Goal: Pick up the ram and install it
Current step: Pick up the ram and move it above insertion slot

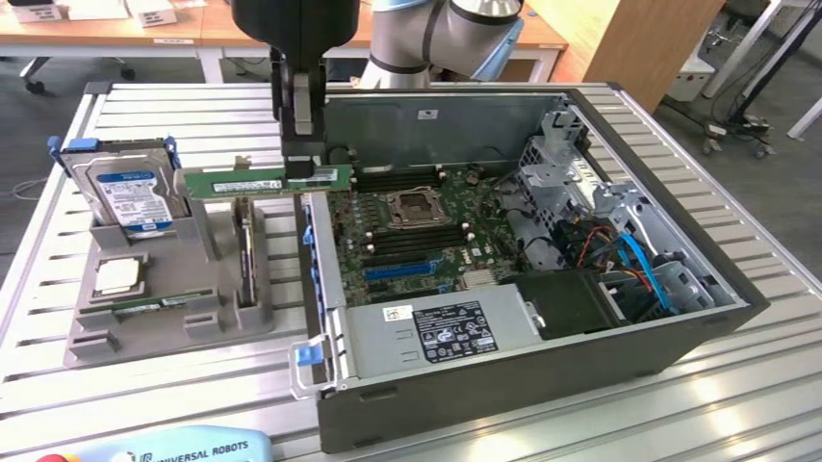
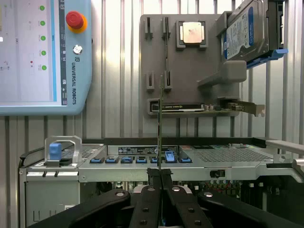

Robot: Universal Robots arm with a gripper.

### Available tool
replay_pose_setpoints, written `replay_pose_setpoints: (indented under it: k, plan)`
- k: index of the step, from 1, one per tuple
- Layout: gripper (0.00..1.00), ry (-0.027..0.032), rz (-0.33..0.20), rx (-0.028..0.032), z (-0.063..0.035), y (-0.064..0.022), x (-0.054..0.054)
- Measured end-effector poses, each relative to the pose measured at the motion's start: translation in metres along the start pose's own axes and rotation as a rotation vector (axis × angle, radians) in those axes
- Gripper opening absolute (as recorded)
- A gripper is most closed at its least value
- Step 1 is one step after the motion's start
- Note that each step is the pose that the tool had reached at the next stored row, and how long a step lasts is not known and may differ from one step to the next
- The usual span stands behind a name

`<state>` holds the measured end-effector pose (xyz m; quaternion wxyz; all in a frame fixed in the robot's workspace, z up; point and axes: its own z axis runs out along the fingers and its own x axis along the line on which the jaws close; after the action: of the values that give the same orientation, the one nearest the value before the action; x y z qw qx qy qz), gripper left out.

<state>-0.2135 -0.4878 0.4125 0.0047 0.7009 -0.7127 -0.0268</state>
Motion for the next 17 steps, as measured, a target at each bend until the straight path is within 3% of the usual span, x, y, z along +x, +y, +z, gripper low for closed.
replay_pose_setpoints:
  k: [17]
  plan:
    - [0.12,0.0,0.0,0.0,-0.0003,-0.0067,-0.0001]
